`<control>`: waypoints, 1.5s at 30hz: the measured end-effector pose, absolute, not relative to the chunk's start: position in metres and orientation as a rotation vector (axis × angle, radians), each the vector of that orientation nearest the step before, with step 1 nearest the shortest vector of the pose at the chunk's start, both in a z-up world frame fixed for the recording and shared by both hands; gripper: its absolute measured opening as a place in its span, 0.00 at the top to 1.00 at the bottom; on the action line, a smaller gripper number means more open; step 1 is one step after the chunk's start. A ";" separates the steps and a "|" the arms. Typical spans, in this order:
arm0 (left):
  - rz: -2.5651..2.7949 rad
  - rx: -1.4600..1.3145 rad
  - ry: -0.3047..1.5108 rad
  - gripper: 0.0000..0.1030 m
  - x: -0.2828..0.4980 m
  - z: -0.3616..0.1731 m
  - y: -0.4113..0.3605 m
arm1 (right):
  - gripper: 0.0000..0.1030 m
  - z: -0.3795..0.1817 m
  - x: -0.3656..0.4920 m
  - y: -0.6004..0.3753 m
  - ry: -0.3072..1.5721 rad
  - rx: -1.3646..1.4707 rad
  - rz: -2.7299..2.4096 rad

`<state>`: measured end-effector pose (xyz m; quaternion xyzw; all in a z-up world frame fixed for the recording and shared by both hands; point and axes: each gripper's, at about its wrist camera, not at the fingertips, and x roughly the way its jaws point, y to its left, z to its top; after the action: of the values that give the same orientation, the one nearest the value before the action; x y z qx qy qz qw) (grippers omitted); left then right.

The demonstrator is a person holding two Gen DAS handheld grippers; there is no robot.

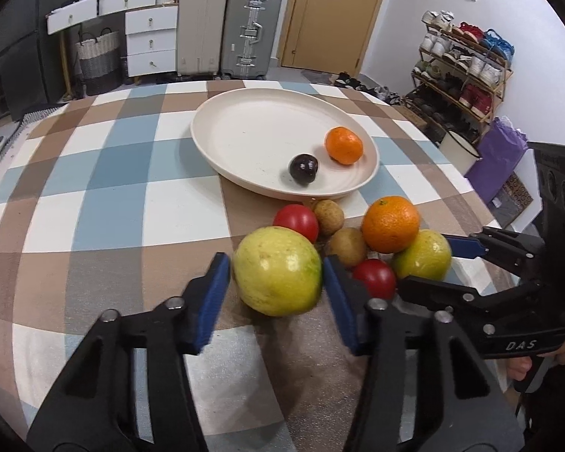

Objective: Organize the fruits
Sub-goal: 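Grasp the large yellow fruit with the left tool while the right tool grasps a green lime, then carry the yellow fruit and lime onto the plate and release them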

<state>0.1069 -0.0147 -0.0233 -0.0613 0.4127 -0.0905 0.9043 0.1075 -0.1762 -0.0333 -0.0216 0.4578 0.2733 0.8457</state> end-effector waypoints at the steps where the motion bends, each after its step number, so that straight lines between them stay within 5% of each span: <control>1: -0.186 -0.124 0.851 0.54 0.106 -0.023 -0.015 | 0.32 -0.033 0.107 -0.177 0.966 -0.041 0.578; 8: -0.180 -0.116 0.848 0.54 0.101 -0.022 -0.017 | 0.37 -0.032 0.105 -0.178 0.969 -0.036 0.583; 11: -0.171 -0.111 0.840 0.54 0.098 -0.021 -0.017 | 0.46 -0.030 0.103 -0.178 0.965 -0.033 0.596; 45: -0.104 -0.083 0.703 0.54 0.058 0.036 -0.010 | 0.47 0.022 0.068 -0.203 0.820 -0.026 0.560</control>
<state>0.0577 -0.0105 0.0357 -0.0405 0.3442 -0.0511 0.9366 0.0679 -0.2027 0.0223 -0.0124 0.3932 0.2687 0.8792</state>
